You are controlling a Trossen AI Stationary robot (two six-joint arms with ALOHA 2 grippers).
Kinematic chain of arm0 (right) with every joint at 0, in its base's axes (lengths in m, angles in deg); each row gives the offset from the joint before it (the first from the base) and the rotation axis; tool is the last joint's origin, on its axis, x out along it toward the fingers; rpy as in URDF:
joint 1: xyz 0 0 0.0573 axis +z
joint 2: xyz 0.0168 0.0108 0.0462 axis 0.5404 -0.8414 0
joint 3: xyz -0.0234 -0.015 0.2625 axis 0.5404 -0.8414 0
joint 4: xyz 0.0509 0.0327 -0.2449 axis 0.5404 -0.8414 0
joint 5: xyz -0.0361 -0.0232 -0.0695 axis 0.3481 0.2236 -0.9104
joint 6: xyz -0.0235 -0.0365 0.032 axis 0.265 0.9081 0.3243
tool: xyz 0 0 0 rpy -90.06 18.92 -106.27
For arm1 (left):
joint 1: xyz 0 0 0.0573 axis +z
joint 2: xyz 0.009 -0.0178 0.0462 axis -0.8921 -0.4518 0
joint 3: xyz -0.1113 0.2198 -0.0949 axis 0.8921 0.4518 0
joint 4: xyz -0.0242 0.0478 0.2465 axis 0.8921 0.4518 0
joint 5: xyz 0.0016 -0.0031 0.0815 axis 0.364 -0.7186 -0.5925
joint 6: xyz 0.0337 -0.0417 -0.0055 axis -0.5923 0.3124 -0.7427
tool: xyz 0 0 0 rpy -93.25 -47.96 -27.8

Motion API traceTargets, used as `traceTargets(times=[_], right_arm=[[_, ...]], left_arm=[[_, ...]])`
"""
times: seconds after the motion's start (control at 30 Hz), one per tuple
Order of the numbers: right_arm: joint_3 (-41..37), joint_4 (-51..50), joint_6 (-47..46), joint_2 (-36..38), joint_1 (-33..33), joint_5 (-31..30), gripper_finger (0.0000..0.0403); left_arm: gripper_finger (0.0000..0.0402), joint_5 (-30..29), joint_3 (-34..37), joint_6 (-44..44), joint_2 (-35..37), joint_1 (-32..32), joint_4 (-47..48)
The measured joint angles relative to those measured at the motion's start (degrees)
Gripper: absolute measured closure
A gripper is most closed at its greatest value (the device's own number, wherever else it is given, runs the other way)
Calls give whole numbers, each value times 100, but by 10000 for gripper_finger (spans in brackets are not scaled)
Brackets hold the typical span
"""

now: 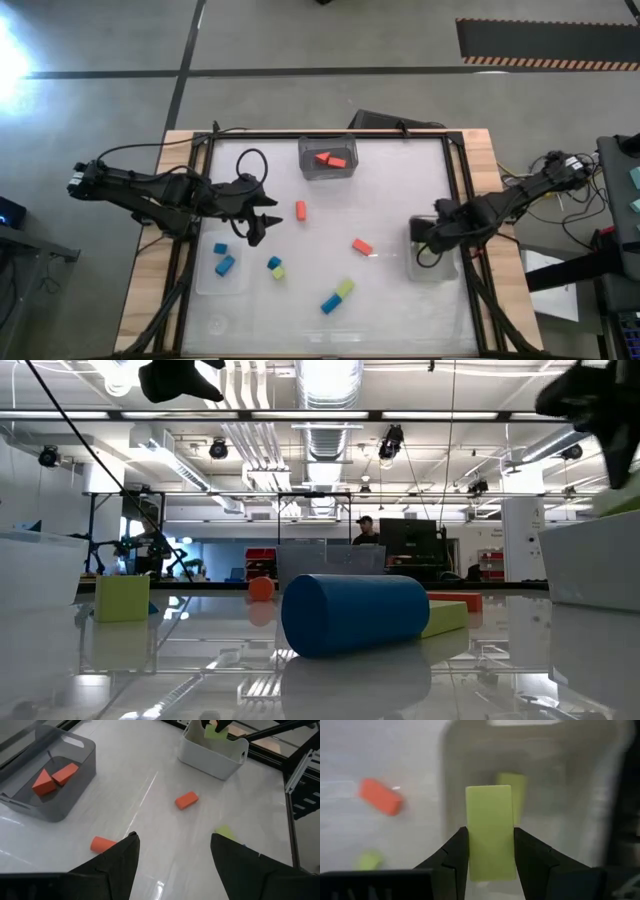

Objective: Sort & place blocks by color
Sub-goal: Put the green block into the gray bin

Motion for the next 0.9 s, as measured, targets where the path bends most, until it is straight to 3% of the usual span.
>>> traceTargets(times=[0.13,0.63,0.9], right_arm=[[-27,-740,-63,-36,2,353,288],[-411,-600,179,-911,2,310,287],[-413,-468,381,-1310,2,571,234]], left_arm=[[173,0,0,-17,0,-2,-2],[173,-54,0,-154,0,1,-2],[173,-57,0,-140,0,1,-2]])
